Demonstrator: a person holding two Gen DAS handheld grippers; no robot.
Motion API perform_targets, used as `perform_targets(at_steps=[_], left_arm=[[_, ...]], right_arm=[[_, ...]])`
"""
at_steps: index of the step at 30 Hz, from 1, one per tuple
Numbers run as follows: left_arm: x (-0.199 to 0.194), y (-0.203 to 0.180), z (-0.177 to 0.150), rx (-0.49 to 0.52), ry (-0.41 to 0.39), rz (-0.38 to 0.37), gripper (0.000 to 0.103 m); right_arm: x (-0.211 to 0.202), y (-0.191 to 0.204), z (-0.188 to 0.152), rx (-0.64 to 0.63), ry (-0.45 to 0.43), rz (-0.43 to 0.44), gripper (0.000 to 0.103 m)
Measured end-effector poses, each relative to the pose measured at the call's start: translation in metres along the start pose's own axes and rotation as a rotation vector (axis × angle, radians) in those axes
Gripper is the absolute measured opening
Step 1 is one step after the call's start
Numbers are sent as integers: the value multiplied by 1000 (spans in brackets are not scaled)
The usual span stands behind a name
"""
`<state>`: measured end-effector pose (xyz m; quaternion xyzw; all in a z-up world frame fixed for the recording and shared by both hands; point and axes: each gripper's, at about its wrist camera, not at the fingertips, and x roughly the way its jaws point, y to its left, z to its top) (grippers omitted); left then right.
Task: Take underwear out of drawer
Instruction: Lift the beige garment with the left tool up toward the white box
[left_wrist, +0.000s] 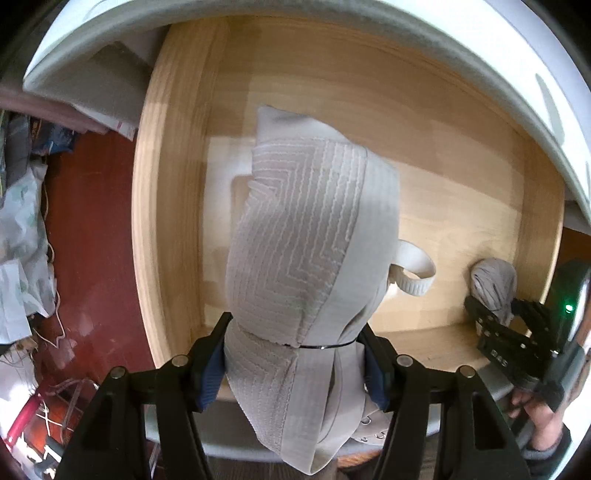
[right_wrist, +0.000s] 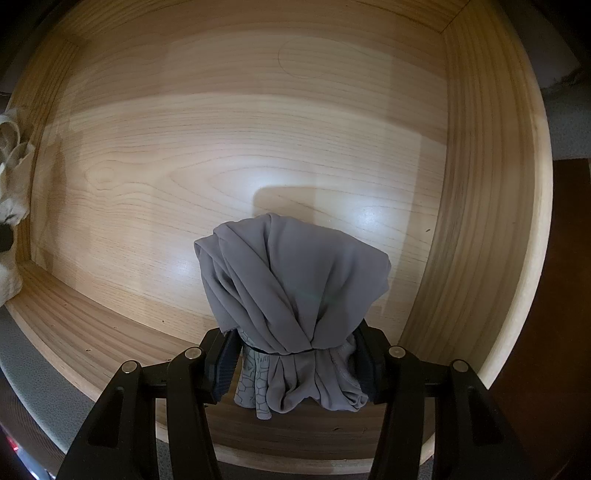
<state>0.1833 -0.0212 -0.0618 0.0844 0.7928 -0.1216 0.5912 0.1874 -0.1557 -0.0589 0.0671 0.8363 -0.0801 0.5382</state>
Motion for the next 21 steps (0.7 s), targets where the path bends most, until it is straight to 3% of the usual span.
perform_targets(at_steps=[10, 21], left_arm=[[-38, -9, -28, 63, -27, -3, 63], [-42, -24, -58, 89, -96, 13, 63]], right_arm=[[0, -1, -1, 0, 1, 1, 50], [1, -2, 0, 0, 0, 3, 50]])
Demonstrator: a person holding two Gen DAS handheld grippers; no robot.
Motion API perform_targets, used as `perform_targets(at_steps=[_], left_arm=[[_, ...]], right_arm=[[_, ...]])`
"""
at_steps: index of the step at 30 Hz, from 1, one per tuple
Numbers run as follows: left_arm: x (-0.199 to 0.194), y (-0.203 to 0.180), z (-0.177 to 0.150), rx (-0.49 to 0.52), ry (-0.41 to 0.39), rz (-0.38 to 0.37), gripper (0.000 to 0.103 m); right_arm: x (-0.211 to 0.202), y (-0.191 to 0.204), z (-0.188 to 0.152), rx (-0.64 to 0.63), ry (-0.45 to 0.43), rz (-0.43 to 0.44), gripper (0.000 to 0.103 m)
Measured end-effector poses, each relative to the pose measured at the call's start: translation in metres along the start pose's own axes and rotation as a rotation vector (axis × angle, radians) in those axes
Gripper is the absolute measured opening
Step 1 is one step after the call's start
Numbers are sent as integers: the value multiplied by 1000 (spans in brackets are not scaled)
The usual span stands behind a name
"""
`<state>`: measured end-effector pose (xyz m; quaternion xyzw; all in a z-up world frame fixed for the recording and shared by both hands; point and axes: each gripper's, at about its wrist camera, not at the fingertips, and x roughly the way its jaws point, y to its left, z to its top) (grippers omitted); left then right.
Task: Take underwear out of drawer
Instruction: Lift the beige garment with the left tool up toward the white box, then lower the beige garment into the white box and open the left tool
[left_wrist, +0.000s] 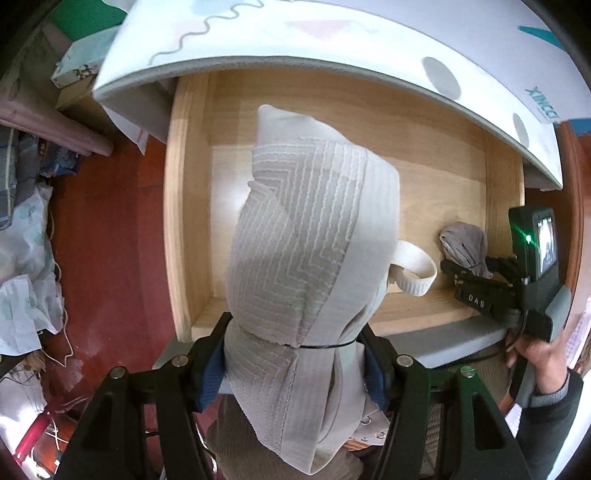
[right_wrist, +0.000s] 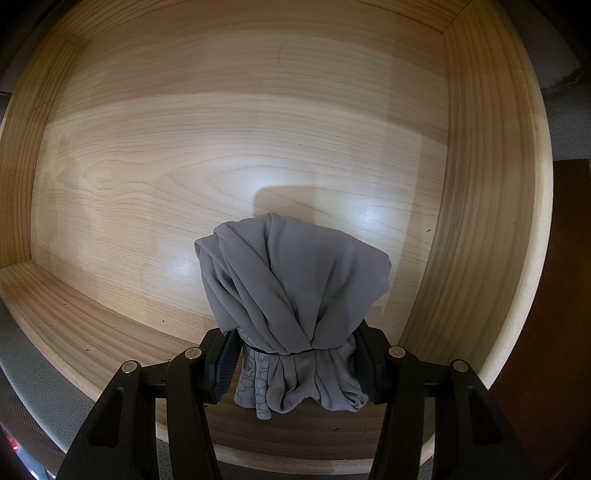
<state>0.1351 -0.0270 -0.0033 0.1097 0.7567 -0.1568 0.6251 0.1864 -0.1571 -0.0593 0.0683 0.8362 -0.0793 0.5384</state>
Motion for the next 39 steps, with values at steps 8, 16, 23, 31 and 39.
perform_targets(at_steps=[8, 16, 23, 31, 39], left_arm=[[-12, -4, -30, 34, -63, 34, 63], [-40, -5, -56, 30, -269, 79, 63], [-73, 3, -67, -25, -460, 46, 63], [-99, 1, -65, -48, -602, 46, 63], [-138, -5, -59, -42, -765, 56, 63]], right_arm=[[0, -1, 1, 0, 1, 1, 50], [0, 0, 0, -2, -2, 1, 49], [-3, 3, -4, 4, -9, -10, 47], [-12, 7, 0, 19, -15, -40, 46], [-14, 12, 1, 21, -16, -50, 46]])
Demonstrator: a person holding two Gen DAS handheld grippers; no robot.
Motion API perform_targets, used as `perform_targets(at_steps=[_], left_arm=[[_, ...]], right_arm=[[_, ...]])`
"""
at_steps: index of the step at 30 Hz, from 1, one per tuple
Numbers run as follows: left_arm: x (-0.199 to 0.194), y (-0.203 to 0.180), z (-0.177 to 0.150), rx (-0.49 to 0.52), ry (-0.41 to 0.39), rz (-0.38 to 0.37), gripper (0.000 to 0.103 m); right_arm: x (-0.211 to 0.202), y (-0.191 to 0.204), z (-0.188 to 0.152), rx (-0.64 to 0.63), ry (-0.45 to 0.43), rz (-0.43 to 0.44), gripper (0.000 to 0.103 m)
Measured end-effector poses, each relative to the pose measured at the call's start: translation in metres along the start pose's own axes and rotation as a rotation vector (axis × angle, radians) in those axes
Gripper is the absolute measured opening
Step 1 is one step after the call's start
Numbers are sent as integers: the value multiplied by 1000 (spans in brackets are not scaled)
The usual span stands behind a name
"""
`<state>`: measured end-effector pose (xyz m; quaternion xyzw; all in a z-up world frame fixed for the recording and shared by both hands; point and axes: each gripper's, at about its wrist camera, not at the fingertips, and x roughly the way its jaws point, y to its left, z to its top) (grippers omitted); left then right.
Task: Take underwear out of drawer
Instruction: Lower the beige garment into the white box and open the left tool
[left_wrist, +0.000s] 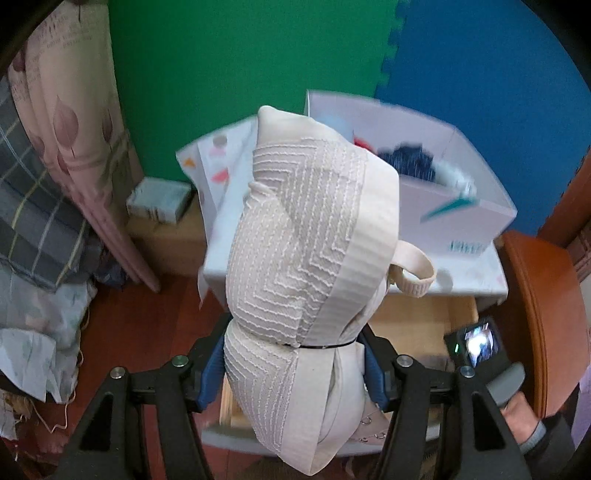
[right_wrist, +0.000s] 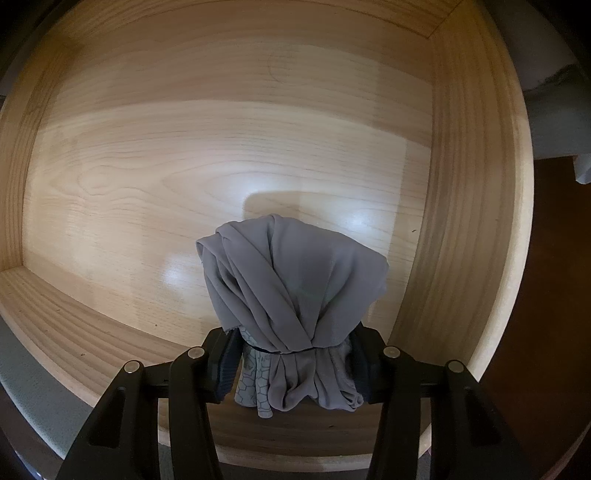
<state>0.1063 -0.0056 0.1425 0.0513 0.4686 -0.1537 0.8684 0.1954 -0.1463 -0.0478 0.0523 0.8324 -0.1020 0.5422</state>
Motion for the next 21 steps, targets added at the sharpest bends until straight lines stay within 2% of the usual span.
perform_targets(at_steps=[5, 13, 18, 21], left_arm=[[-16, -2, 31, -7, -100, -2, 63], [-24, -25, 95, 50, -185, 18, 63], [-10, -40, 129, 38, -180, -9, 63], [2, -44, 138, 43, -176, -14, 63]], right_arm=[[-1, 0, 0, -1, -3, 5, 45], [1, -7, -5, -3, -9, 17, 46], [2, -11, -5, -6, -9, 24, 46], [1, -13, -5, -3, -12, 33, 46]])
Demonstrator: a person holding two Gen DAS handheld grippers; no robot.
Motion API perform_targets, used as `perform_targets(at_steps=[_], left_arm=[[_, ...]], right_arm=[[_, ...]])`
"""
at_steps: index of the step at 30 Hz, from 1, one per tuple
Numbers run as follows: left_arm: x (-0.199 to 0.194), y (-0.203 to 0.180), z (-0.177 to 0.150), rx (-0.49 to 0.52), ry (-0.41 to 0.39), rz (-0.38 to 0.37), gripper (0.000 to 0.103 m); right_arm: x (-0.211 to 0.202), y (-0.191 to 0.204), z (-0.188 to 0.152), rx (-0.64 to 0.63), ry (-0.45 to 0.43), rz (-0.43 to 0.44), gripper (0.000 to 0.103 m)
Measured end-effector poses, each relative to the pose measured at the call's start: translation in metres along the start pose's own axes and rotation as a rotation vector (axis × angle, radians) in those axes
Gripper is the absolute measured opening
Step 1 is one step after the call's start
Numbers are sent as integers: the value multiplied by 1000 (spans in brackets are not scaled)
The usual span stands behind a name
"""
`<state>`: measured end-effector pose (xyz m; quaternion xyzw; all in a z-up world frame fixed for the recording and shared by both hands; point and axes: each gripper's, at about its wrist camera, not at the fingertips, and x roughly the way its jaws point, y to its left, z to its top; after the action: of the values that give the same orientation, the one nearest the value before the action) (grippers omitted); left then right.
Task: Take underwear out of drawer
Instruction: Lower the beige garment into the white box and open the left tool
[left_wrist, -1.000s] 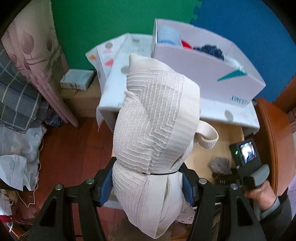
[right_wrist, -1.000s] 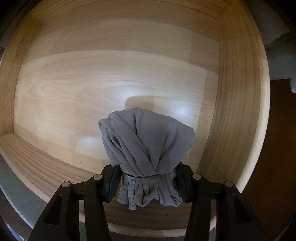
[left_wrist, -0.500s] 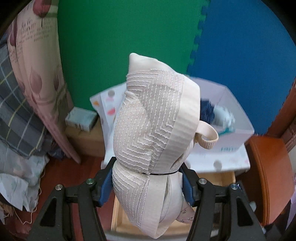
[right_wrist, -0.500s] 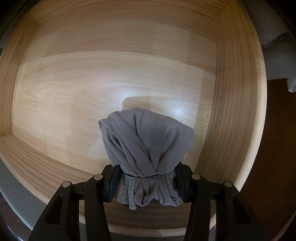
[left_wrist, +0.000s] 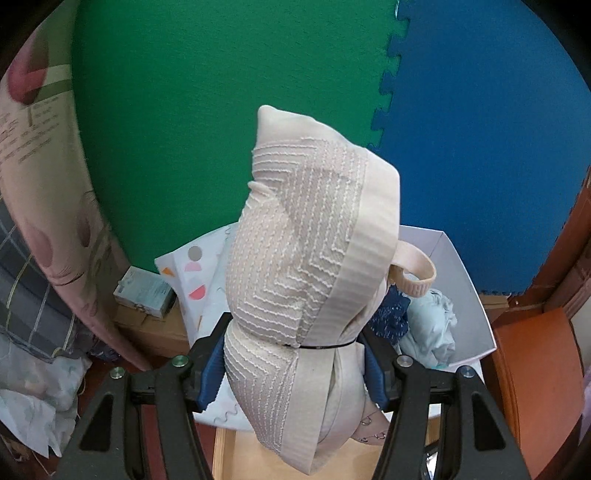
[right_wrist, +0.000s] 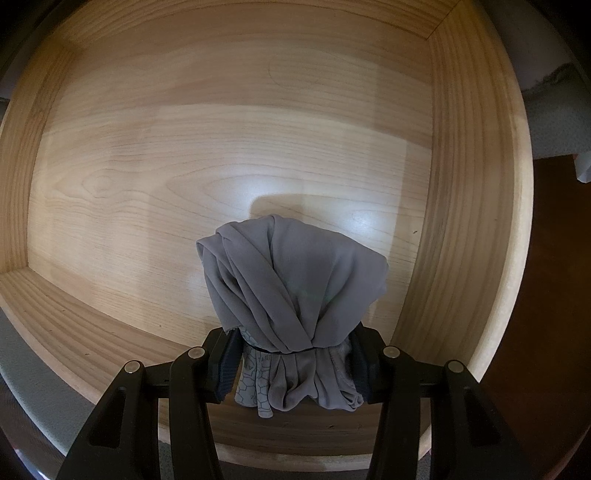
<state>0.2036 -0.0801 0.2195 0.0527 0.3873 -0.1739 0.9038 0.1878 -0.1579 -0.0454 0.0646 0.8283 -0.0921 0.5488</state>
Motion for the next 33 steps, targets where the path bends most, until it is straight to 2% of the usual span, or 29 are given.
perform_targets(at_steps=[7, 18, 33], left_arm=[[32, -17, 2, 44, 17, 7, 63], [64, -33, -4, 102, 33, 69, 64], [74, -28, -1, 68, 80, 59, 70]], right_arm=[[0, -5, -1, 0, 0, 14, 46], [-1, -10, 2, -1, 1, 23, 46], [0, -13, 3, 5, 6, 32, 46]])
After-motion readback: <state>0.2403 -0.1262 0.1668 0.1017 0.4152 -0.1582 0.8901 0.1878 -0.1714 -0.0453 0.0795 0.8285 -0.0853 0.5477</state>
